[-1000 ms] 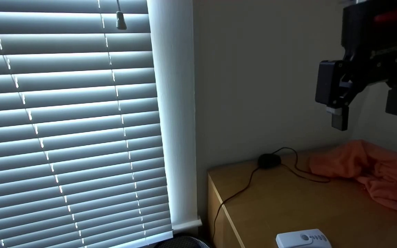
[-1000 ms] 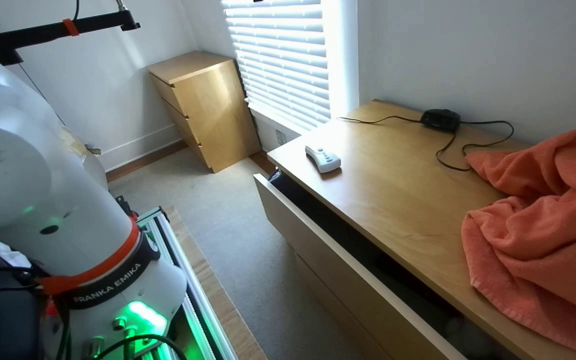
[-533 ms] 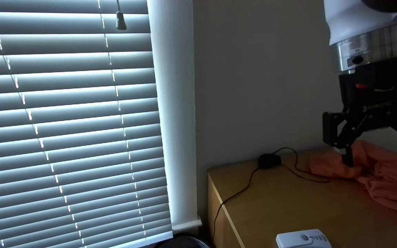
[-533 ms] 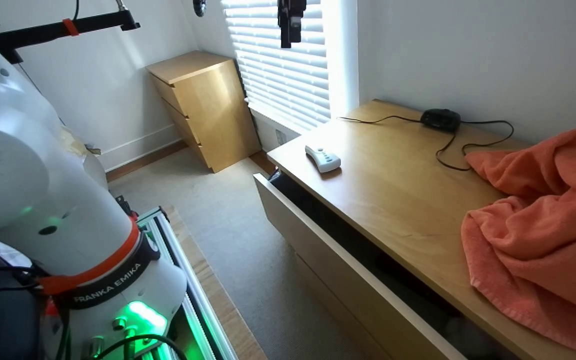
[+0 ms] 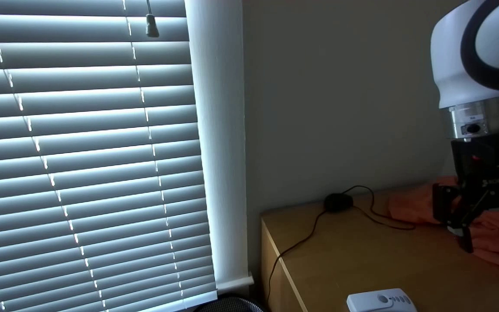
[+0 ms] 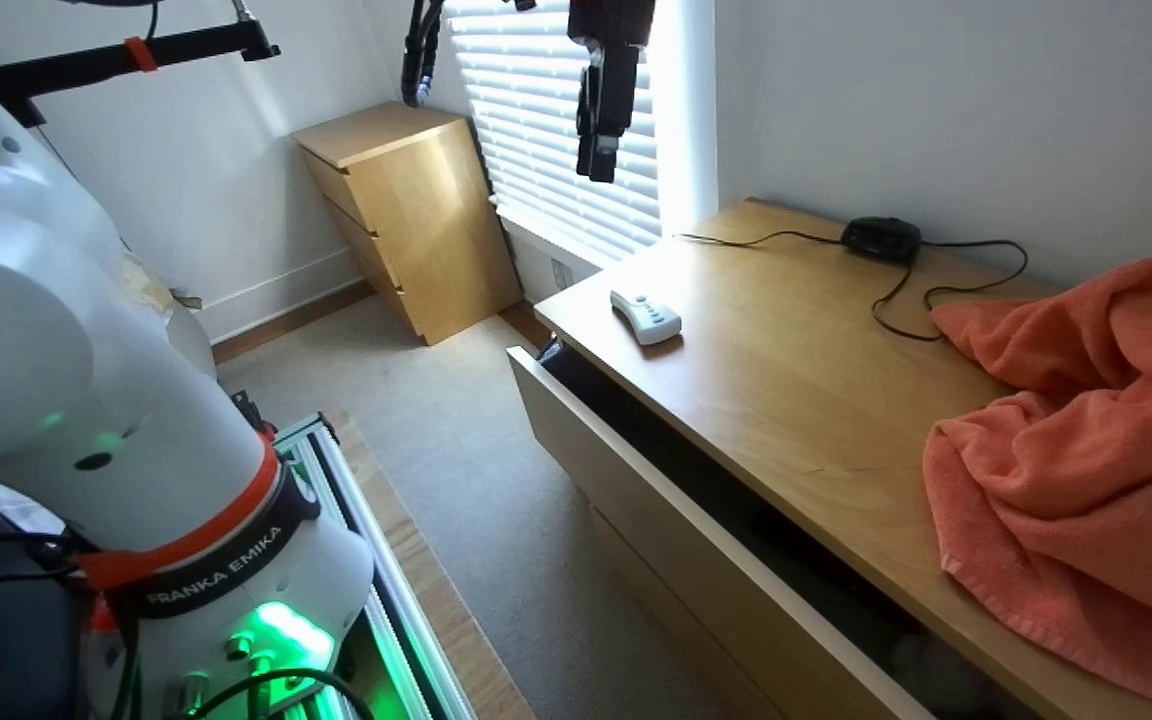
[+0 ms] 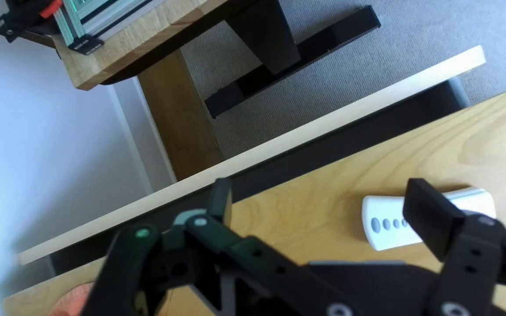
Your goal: Pull out the topmost drawer.
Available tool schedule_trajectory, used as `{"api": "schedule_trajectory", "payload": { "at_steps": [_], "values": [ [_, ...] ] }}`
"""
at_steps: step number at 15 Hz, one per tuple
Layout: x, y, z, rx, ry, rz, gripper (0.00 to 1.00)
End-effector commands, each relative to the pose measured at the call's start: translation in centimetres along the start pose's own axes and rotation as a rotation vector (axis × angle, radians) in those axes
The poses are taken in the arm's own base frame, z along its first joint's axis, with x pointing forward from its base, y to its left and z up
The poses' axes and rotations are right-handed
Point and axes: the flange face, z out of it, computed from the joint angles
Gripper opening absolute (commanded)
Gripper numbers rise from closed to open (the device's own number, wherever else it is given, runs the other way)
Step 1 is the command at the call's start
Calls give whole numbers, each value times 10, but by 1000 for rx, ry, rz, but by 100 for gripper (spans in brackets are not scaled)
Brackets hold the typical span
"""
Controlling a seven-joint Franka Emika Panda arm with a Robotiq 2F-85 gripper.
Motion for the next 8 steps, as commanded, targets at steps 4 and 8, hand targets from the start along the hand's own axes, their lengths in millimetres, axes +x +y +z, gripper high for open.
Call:
{"api": "schedule_trajectory", "payload": {
  "at_steps": [4,8],
  "values": [
    [-3,10,13,17,15,1,100],
    [-2,17,22,13,-10,7,100]
  ]
}}
